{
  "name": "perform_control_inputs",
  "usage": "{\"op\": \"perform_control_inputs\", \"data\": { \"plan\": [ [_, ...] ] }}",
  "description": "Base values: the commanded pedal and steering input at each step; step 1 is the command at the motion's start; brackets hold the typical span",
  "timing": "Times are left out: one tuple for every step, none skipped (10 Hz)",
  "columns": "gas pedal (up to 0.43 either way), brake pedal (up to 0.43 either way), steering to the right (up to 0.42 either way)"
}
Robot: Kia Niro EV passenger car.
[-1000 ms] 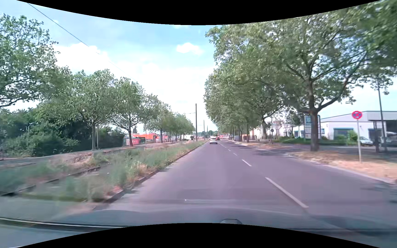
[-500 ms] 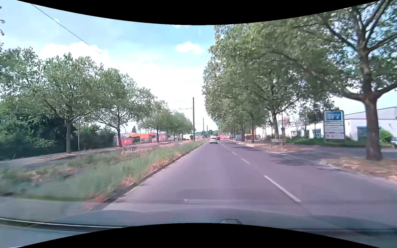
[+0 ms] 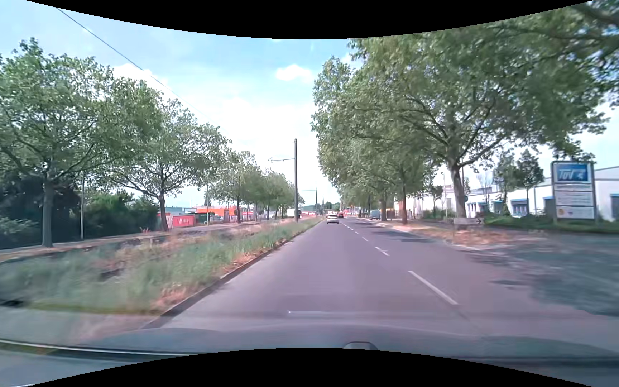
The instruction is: Follow the waypoints while adhering to traffic rules and regulations
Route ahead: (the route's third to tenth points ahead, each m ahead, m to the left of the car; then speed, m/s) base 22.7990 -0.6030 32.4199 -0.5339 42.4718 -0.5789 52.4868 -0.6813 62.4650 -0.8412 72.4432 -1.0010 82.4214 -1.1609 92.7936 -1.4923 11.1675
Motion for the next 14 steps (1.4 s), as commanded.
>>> {"op": "perform_control_inputs", "data": {
  "plan": [
    [0.008, 0.0, -0.005],
    [0.0, 0.0, -0.004],
    [0.0, 0.0, -0.005],
    [0.0, 0.0, -0.005],
    [0.0, 0.0, -0.005],
    [0.0, 0.0, -0.005],
    [0.0, 0.0, -0.005],
    [0.0, 0.0, -0.005],
    [0.0, 0.0, -0.005],
    [0.0, 0.0, -0.005],
    [0.0, 0.0, -0.005],
    [0.0, 0.0, -0.005],
    [0.0, 0.0, -0.005],
    [0.0, 0.0, -0.005]
  ]
}}
